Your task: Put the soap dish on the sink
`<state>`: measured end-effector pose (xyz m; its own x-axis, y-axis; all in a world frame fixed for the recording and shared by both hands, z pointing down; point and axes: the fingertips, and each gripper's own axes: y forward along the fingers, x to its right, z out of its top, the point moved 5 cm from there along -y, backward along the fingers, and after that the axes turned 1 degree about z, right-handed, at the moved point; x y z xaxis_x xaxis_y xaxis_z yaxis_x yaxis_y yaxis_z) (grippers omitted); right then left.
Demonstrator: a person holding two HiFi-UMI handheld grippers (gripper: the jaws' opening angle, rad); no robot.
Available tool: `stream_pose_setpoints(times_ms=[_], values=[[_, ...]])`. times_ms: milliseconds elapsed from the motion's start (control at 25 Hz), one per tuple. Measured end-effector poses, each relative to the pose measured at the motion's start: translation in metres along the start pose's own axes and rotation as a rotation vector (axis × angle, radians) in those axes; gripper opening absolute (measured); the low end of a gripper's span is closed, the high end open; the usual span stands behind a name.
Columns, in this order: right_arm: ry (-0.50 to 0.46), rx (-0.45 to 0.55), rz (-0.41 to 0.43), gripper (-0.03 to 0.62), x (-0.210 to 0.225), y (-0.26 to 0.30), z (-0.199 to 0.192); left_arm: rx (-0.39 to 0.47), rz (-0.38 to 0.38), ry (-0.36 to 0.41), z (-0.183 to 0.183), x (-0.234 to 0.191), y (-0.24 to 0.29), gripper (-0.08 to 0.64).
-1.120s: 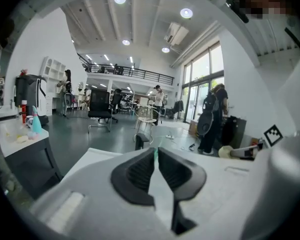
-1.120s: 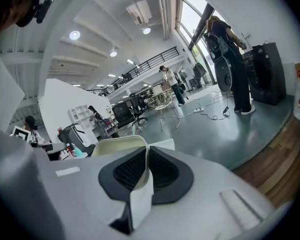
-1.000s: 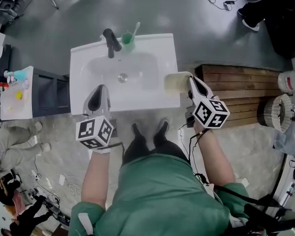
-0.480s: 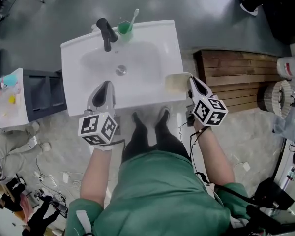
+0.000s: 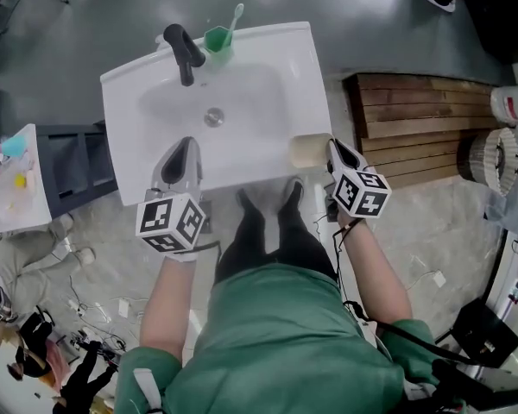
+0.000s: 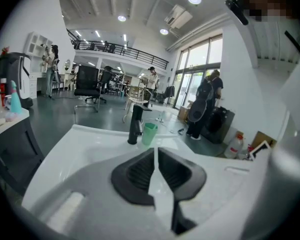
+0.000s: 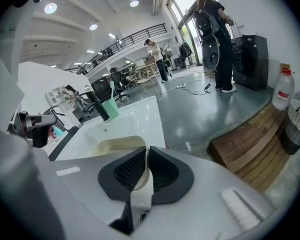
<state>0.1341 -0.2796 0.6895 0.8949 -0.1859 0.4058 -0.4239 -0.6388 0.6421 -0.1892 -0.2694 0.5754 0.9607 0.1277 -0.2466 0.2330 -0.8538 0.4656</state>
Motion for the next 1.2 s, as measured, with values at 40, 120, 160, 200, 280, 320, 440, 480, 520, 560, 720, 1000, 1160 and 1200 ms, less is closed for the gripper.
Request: stream_pose_setpoints(times_ms=[40, 120, 160, 200, 280, 320, 440, 480, 520, 560, 720, 1000, 1160, 1200], values=[[0.0, -0.007, -0.005, 0.017, 0.001, 0.002, -0.003, -0.006, -0.001, 0.001, -0.002, -0.001, 0.001, 0.021], [-0.003, -0.021, -0.016, 0.017, 0.005, 0.006, -0.008, -0.016, -0.004, 0.001, -0.005, -0.001, 0.003, 0.021], [-0.006, -0.028, -0.022, 0.017, 0.006, 0.007, -0.011, -0.021, -0.005, 0.001, -0.007, -0.002, 0.004, 0.021], [-0.012, -0.033, -0.027, 0.017, 0.008, 0.009, -0.013, -0.026, -0.006, 0.001, -0.009, -0.002, 0.005, 0.021], [-0.03, -0.042, -0.038, 0.017, 0.009, 0.011, -0.017, -0.033, -0.006, -0.001, -0.012, -0.002, 0.006, 0.021], [-0.04, -0.046, -0.042, 0.017, 0.01, 0.012, -0.019, -0.036, -0.006, -0.002, -0.014, -0.003, 0.006, 0.021], [-0.054, -0.055, -0.05, 0.018, 0.01, 0.014, -0.023, -0.041, -0.004, -0.006, -0.017, -0.004, 0.006, 0.021], [-0.052, -0.057, -0.051, 0.018, 0.011, 0.015, -0.024, -0.042, -0.004, -0.007, -0.017, -0.004, 0.006, 0.02], [-0.049, -0.058, -0.053, 0.018, 0.011, 0.015, -0.025, -0.041, -0.003, -0.008, -0.017, -0.004, 0.006, 0.02], [-0.048, -0.058, -0.055, 0.017, 0.011, 0.015, -0.026, -0.04, -0.002, -0.009, -0.017, -0.004, 0.005, 0.02], [-0.078, -0.067, -0.072, 0.018, 0.011, 0.015, -0.025, -0.033, -0.003, -0.01, -0.015, -0.001, 0.003, 0.02], [-0.104, -0.013, -0.081, 0.021, 0.008, 0.007, -0.009, -0.023, 0.001, -0.012, -0.014, 0.001, -0.002, 0.02], [-0.129, 0.054, -0.084, 0.021, 0.003, -0.006, 0.014, 0.0, 0.006, -0.008, -0.005, 0.004, -0.009, 0.02], [-0.139, 0.071, -0.083, 0.021, 0.001, -0.01, 0.021, 0.008, 0.008, -0.006, -0.002, 0.005, -0.011, 0.02]])
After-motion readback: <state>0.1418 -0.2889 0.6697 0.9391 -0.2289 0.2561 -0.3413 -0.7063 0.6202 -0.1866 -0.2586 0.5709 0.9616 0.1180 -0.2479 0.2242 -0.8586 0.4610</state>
